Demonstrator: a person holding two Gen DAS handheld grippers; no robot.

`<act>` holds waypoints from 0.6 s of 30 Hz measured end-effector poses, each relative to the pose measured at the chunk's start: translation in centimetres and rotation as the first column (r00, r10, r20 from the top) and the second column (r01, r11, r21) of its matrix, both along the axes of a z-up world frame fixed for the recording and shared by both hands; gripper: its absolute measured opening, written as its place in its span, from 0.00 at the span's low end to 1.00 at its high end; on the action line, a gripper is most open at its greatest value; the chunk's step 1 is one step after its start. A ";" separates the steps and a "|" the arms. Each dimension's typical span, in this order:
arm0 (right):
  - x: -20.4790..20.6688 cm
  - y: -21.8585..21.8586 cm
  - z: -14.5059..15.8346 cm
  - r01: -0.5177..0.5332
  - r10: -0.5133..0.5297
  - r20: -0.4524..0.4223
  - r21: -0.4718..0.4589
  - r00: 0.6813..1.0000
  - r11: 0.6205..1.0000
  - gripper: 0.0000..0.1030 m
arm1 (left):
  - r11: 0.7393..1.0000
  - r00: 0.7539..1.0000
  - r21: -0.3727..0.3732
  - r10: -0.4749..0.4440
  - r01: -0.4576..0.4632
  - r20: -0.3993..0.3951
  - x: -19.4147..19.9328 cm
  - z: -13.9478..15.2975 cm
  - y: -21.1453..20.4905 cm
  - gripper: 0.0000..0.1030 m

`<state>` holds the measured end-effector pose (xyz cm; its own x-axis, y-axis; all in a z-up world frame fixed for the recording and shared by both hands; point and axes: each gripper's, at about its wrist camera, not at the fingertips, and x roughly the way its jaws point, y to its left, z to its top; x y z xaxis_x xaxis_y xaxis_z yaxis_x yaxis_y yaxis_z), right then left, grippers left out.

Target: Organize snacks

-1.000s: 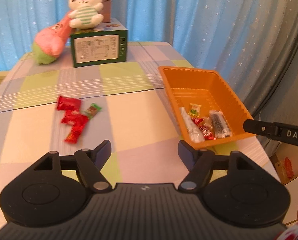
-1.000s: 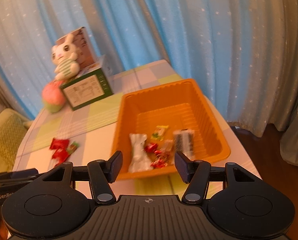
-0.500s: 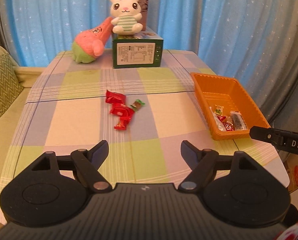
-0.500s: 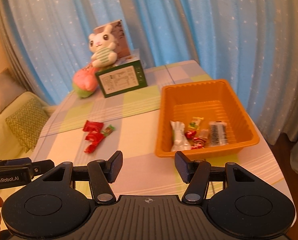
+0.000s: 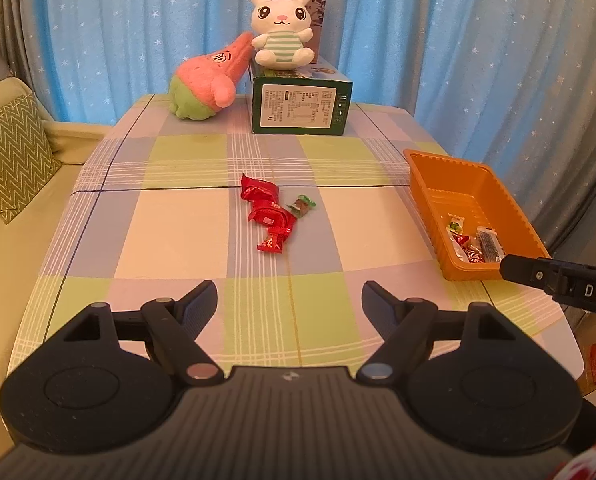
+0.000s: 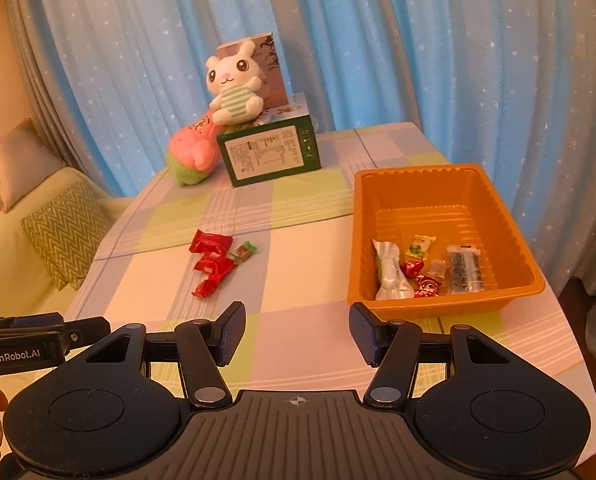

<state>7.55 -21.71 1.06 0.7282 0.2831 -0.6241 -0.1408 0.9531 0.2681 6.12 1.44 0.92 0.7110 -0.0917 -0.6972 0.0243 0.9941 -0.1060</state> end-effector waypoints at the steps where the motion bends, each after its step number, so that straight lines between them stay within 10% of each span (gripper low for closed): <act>1: 0.1 0.2 0.0 -0.003 0.003 0.000 -0.001 1.000 1.000 0.56 | 1.000 1.000 -0.001 0.001 -0.001 -0.001 0.0 -0.1 0.1 0.75; 18: 3.5 2.8 -2.6 -0.041 0.041 -0.026 -0.015 0.999 0.999 0.56 | 1.000 1.000 -0.029 0.007 -0.008 -0.031 3.2 -3.0 2.0 0.75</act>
